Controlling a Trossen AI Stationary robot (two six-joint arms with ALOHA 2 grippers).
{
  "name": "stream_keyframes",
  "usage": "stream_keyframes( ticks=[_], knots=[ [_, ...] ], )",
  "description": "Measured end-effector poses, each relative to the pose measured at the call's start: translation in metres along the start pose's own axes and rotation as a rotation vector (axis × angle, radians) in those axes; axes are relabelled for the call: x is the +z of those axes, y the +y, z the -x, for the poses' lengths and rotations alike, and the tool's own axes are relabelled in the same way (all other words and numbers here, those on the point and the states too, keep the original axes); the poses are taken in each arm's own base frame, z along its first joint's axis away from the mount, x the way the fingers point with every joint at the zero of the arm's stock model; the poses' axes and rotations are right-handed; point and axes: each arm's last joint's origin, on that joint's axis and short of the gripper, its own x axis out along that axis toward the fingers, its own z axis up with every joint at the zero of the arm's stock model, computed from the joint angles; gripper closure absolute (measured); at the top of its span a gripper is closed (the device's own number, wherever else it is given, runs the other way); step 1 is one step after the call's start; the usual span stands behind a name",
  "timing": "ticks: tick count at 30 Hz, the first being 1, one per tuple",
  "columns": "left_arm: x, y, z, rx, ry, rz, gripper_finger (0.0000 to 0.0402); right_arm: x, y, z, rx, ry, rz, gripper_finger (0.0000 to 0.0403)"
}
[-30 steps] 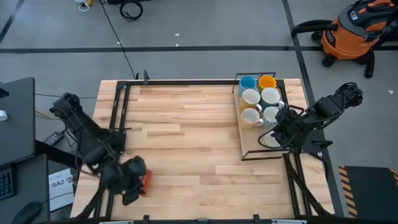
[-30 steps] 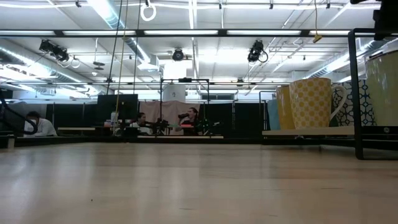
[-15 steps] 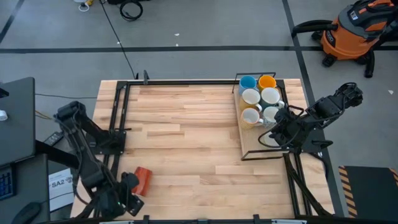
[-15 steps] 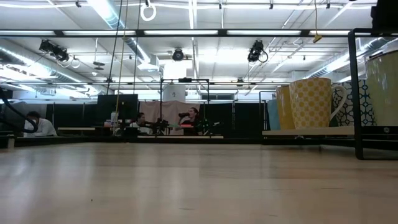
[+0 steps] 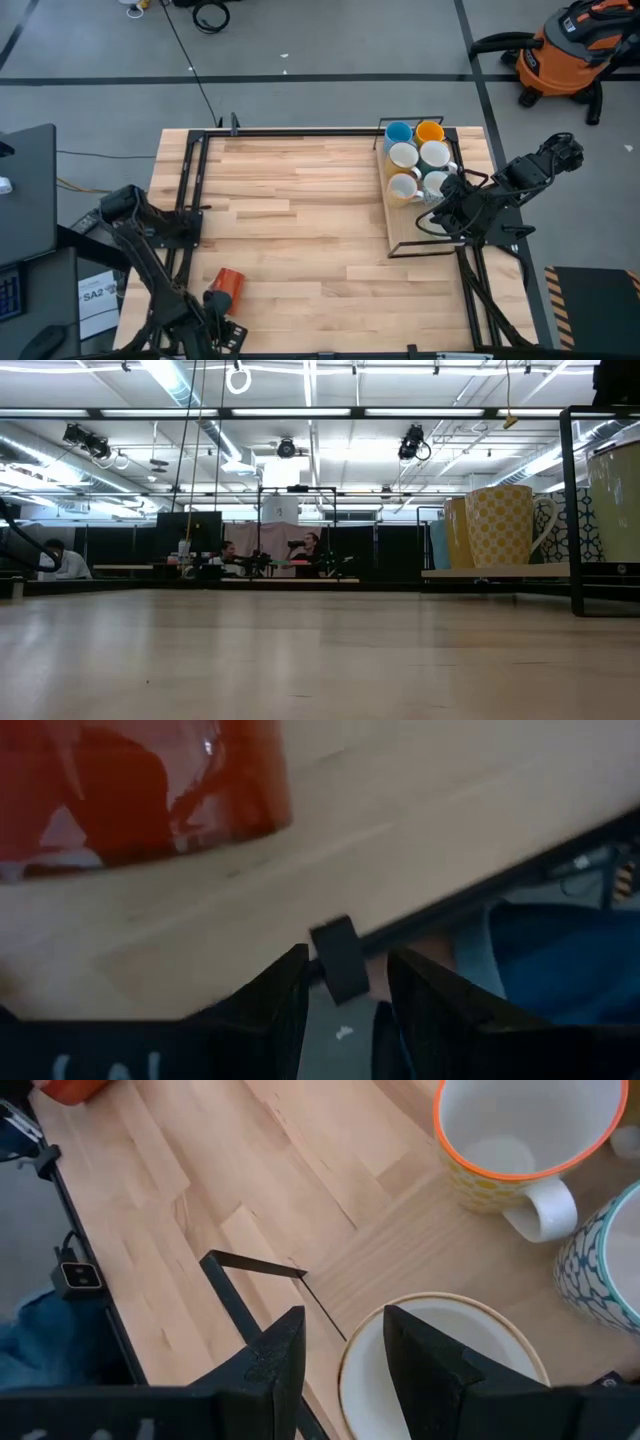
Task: Place coffee mugs
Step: Put the brown mug on the shelf
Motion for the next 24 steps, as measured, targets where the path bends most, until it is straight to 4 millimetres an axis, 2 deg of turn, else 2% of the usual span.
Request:
stream_keyframes(
  ticks=[4,9,17,24],
  knots=[
    [-0.001,0.002,-0.015,0.038,-0.033,0.01,0.0257,0.0,0.0,0.0,0.0,0.0,0.0,0.0261],
    [0.001,0.006,-0.025,0.092,-0.083,0.02,0.0257,0.0,0.0,0.0,0.0,0.0,0.0,0.0261],
    [0.01,0.01,-0.026,0.119,-0.195,0.027,0.0257,0.0,0.0,0.0,0.0,0.0,0.0,0.0261],
    [0.014,0.007,-0.026,0.106,-0.209,0.034,0.0257,0.0,0.0,0.0,-0.001,0.0,0.001,0.0261]
  ],
)
